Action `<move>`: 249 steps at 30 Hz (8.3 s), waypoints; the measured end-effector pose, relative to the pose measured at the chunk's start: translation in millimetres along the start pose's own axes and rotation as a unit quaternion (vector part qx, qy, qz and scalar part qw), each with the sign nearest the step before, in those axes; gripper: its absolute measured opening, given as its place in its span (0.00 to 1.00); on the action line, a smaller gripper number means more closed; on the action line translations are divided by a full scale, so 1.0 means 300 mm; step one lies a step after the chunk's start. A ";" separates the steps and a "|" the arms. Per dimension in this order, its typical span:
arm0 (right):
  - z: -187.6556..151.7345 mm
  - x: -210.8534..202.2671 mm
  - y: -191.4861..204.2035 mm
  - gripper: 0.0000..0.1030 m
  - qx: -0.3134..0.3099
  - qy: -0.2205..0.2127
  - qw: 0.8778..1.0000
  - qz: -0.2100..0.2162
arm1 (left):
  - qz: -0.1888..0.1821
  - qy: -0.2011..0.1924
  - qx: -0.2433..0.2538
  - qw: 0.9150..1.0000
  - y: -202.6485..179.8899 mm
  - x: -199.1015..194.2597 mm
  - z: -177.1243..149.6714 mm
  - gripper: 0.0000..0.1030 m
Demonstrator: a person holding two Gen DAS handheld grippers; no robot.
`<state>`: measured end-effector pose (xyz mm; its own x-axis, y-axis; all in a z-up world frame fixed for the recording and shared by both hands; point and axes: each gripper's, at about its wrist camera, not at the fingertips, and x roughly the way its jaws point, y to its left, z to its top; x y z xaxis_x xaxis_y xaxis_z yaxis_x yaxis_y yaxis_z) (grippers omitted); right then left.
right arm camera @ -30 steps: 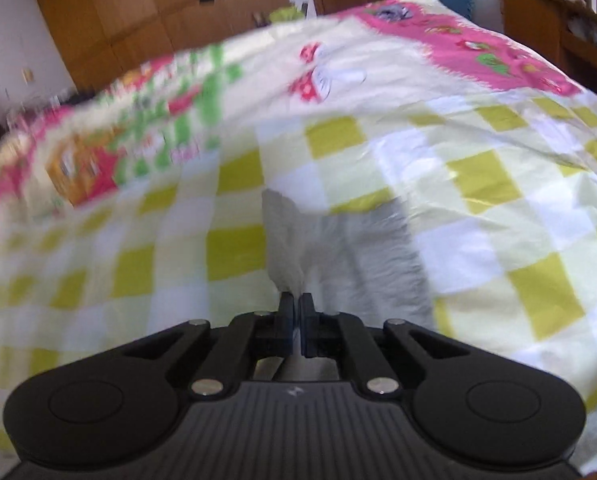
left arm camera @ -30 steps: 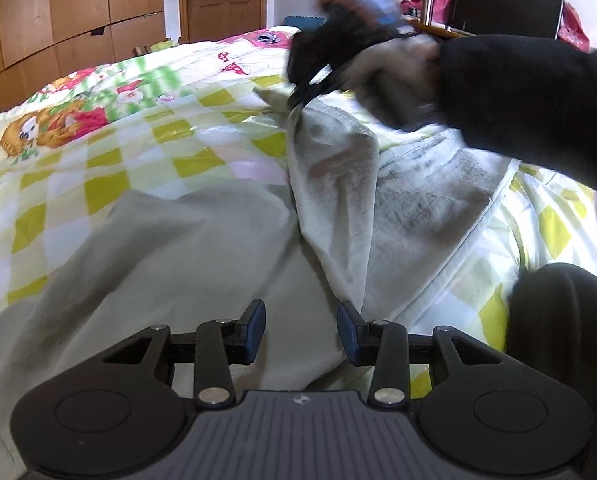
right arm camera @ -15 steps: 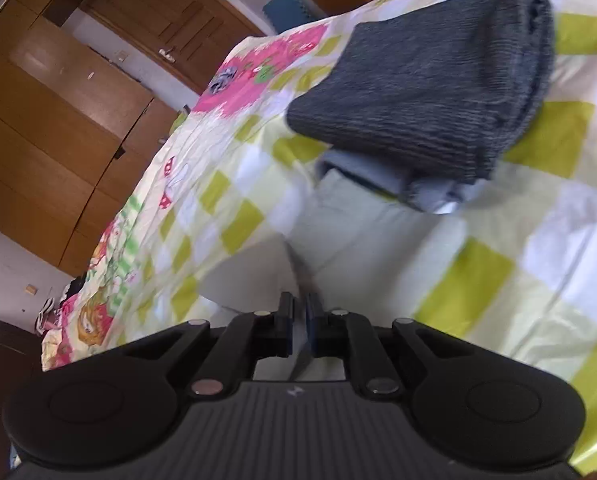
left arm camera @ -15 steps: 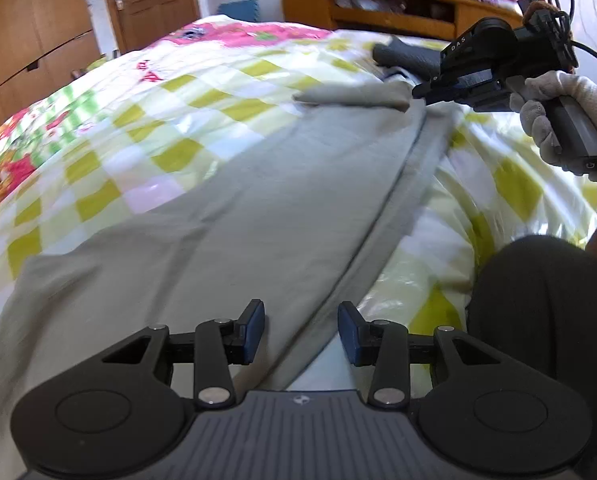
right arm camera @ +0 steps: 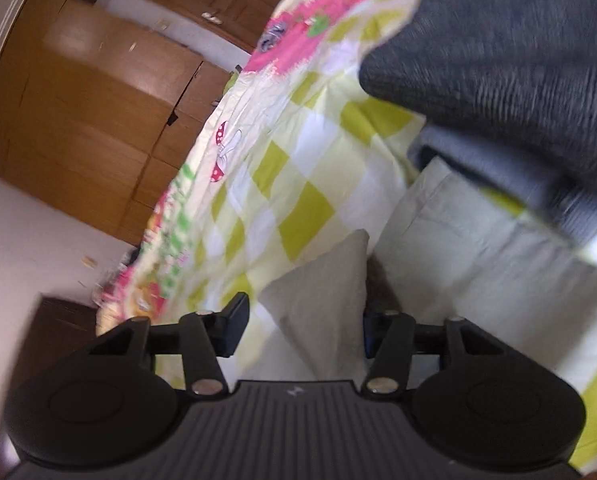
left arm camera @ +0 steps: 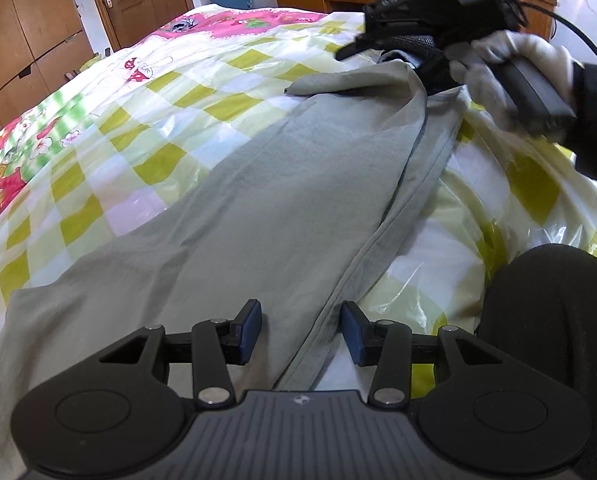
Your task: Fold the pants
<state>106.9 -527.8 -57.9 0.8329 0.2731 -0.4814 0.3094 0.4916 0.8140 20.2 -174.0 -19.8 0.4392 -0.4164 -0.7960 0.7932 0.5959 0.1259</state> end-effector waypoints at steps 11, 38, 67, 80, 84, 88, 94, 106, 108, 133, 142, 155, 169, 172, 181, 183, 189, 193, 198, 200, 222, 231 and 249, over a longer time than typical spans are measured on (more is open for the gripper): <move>0.009 -0.187 -0.046 0.09 0.017 -0.060 0.997 0.039 | -0.003 -0.004 0.015 1.000 -0.026 0.031 0.033 0.55; 0.010 -0.354 -0.063 0.04 0.026 -0.114 0.993 0.018 | -0.006 -0.009 0.018 1.000 -0.025 0.046 0.038 0.60; -0.149 -0.434 -0.239 0.25 0.099 -0.119 0.986 -0.067 | 0.002 -0.010 0.029 1.000 -0.035 0.039 0.034 0.61; -0.088 -0.408 -0.208 0.04 0.103 -0.161 0.981 -0.023 | 0.001 -0.012 0.034 0.999 -0.043 0.013 0.030 0.61; -0.072 -0.419 -0.236 0.05 0.090 -0.140 0.982 -0.085 | -0.007 -0.013 0.045 0.999 -0.068 0.012 0.009 0.61; -0.103 -0.432 -0.255 0.13 0.106 -0.129 0.983 -0.080 | -0.012 -0.011 0.039 0.999 -0.061 -0.001 -0.001 0.61; -0.140 -0.463 -0.181 0.45 0.082 -0.141 0.983 -0.088 | -0.002 -0.016 0.041 0.999 -0.047 -0.050 -0.038 0.61; -0.379 -0.306 0.075 0.45 0.006 0.046 0.999 -0.008 | 0.017 -0.037 0.004 0.999 0.008 -0.132 -0.131 0.61; -0.409 -0.256 0.098 0.45 -0.009 0.063 0.998 -0.017 | 0.021 -0.043 0.007 0.999 0.013 -0.146 -0.138 0.61; -0.355 -0.223 0.085 0.04 0.033 0.029 0.999 -0.015 | 0.048 -0.039 0.011 0.998 0.053 -0.108 -0.139 0.23; -0.389 -0.218 0.047 0.04 0.012 0.044 0.998 -0.054 | 0.034 -0.028 0.021 0.999 0.044 -0.123 -0.179 0.21; -0.337 -0.356 0.012 0.29 0.036 -0.019 0.995 -0.086 | 0.064 -0.034 -0.049 0.996 0.141 -0.209 -0.245 0.33; -0.584 0.427 0.710 0.36 -0.275 0.224 0.934 0.030 | 0.087 -0.084 -0.166 0.979 0.413 -0.399 -0.397 0.46; -0.640 0.629 0.782 0.38 -0.300 0.272 0.913 0.042 | 0.064 -0.085 -0.168 0.980 0.428 -0.414 -0.428 0.50; -0.689 0.771 0.783 0.45 -0.316 0.379 0.869 0.041 | 0.129 -0.084 -0.203 0.967 0.588 -0.294 -0.501 0.50; -0.696 0.743 0.782 0.45 -0.320 0.408 0.853 0.055 | 0.143 -0.089 -0.234 0.957 0.648 -0.292 -0.529 0.51; -0.687 0.684 0.827 0.45 -0.386 0.401 0.828 0.058 | 0.230 -0.068 -0.326 0.914 0.773 -0.270 -0.643 0.54; -0.597 0.802 0.827 0.48 -0.359 0.364 0.856 0.069 | 0.235 -0.074 -0.344 0.906 0.773 -0.270 -0.654 0.54; -0.632 0.882 0.796 0.48 -0.351 0.451 0.816 0.088 | 0.247 -0.065 -0.324 0.911 0.756 -0.265 -0.642 0.55; -0.664 0.846 0.801 0.48 -0.363 0.483 0.789 0.110 | 0.245 -0.064 -0.328 0.910 0.762 -0.263 -0.642 0.56; -0.647 0.905 0.786 0.65 -0.374 0.464 0.796 0.102 | 0.250 -0.059 -0.314 0.914 0.750 -0.259 -0.635 0.60; -0.756 0.836 0.823 0.64 -0.400 0.518 0.741 0.151 | 0.249 -0.059 -0.311 0.915 0.751 -0.257 -0.637 0.61; -0.696 0.780 0.738 0.66 -0.371 0.490 0.784 0.092 | 0.246 -0.062 -0.316 0.914 0.751 -0.264 -0.642 0.63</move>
<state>274.5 -182.4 -58.3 -0.0327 0.7212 -0.6919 -0.4292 0.6151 0.6614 83.0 125.6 -42.4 0.7534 -0.0425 -0.6562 0.1017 0.9934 0.0525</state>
